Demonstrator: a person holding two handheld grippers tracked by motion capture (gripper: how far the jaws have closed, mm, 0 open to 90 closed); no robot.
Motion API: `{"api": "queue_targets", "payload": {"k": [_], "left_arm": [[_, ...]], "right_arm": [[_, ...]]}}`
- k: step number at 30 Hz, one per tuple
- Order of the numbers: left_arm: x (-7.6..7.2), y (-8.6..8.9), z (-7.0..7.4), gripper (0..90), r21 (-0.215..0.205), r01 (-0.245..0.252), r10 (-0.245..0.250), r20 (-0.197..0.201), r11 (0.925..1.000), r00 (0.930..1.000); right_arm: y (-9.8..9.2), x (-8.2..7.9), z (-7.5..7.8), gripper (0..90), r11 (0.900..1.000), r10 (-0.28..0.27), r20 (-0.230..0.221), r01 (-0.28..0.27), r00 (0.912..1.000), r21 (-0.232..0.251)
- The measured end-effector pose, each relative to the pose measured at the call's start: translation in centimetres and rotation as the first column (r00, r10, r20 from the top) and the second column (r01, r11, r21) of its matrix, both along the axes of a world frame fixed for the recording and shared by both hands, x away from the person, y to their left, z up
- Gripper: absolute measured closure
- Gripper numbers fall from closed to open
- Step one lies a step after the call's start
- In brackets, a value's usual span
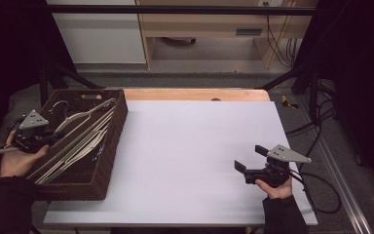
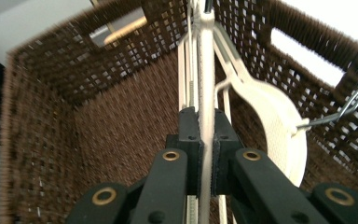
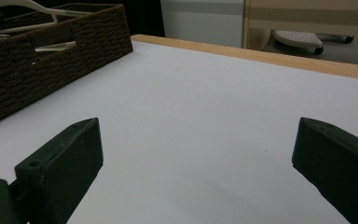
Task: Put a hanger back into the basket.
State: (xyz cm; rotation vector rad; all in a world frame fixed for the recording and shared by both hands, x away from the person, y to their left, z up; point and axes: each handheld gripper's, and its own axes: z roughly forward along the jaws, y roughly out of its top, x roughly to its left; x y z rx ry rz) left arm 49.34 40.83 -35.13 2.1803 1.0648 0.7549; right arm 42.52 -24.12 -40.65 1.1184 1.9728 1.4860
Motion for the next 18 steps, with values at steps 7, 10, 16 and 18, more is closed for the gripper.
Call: {"api": "queue_targets", "payload": {"k": [7, 10, 16, 18], "left_arm": [[0.5, -0.3, -2.0, 85.0, 0.0, -0.014, 0.014, -0.052, 0.9999, 0.9985], [0.4, 0.1, -2.6, 84.2, -0.015, -0.026, 0.024, -0.072, 0.9996, 0.9971], [0.4, -0.3, -2.4, 79.0, -0.021, -0.028, 0.025, -0.121, 0.9994, 0.9923], [0.2, -0.6, -2.3, 74.7, -0.019, -0.035, 0.033, -0.129, 0.9992, 0.9911]], "right_arm": [[0.0, 0.0, 0.0, 2.3, 1.0, 0.001, 0.001, -0.001, 1.0, 0.001], [0.0, 0.0, 0.0, 2.3, 1.0, 0.001, 0.002, -0.001, 1.0, 0.0], [0.1, 0.0, -0.1, 2.3, 1.0, 0.006, -0.003, -0.006, 1.0, -0.002], [0.0, 0.0, -0.1, 2.3, 1.0, 0.004, -0.003, -0.004, 1.0, -0.002]]}}
